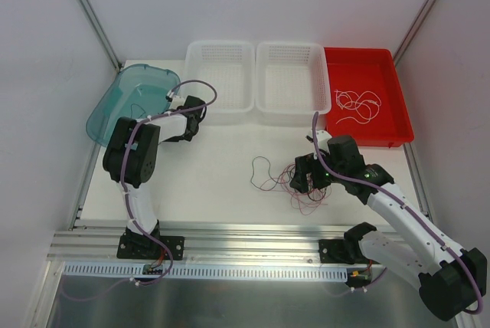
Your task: Untangle the cables
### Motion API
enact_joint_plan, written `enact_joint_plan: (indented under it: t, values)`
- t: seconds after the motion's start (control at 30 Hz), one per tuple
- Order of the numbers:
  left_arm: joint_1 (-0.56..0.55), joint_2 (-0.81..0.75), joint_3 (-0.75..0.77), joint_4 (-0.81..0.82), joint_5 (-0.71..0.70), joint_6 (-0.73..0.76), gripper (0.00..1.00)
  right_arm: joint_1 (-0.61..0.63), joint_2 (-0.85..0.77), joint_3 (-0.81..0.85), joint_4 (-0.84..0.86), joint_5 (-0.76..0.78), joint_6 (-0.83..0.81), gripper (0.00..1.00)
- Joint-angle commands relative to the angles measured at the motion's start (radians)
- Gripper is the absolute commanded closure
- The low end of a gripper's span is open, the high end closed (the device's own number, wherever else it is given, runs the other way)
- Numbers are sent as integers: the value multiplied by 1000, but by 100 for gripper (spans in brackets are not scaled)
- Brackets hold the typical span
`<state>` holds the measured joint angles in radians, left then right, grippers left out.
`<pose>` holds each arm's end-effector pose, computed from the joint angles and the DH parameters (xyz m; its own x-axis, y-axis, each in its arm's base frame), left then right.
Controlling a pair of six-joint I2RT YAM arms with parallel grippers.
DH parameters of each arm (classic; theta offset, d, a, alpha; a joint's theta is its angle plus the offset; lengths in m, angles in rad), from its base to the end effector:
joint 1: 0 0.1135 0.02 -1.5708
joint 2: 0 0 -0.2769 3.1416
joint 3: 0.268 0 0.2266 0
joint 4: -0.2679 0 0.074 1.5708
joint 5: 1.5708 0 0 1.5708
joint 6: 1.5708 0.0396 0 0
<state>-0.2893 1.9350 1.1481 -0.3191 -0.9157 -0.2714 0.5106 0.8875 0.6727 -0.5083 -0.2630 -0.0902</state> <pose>0.3534 -0.0724 0.1721 -0.7806 0.0620 -0.6219 -0.3905 0.7286 0.5627 0.1307 0.0850 0.2660 -0.5171 -0.3893 -0.7623 -0.6913 0.7150 0.1038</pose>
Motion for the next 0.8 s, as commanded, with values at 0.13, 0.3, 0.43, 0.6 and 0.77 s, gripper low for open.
enact_joint_plan:
  t: [0.13, 0.3, 0.43, 0.6, 0.77]
  values:
    - [-54, -214, 27, -147, 132, 69, 100, 8, 1, 10, 21, -13, -2, 12]
    - [-53, -347, 94, -267, 233, 63, 100, 8, 2, 11, 21, -7, 0, 12]
    - [-37, -393, 180, -310, 252, 106, 100, 8, 4, 13, 21, -10, -2, 12]
    - [110, -352, 289, -313, 273, 136, 100, 9, 1, 14, 16, -10, -2, 12]
    - [252, -207, 390, -313, 322, 120, 96, 11, -4, 13, 11, -5, -2, 12]
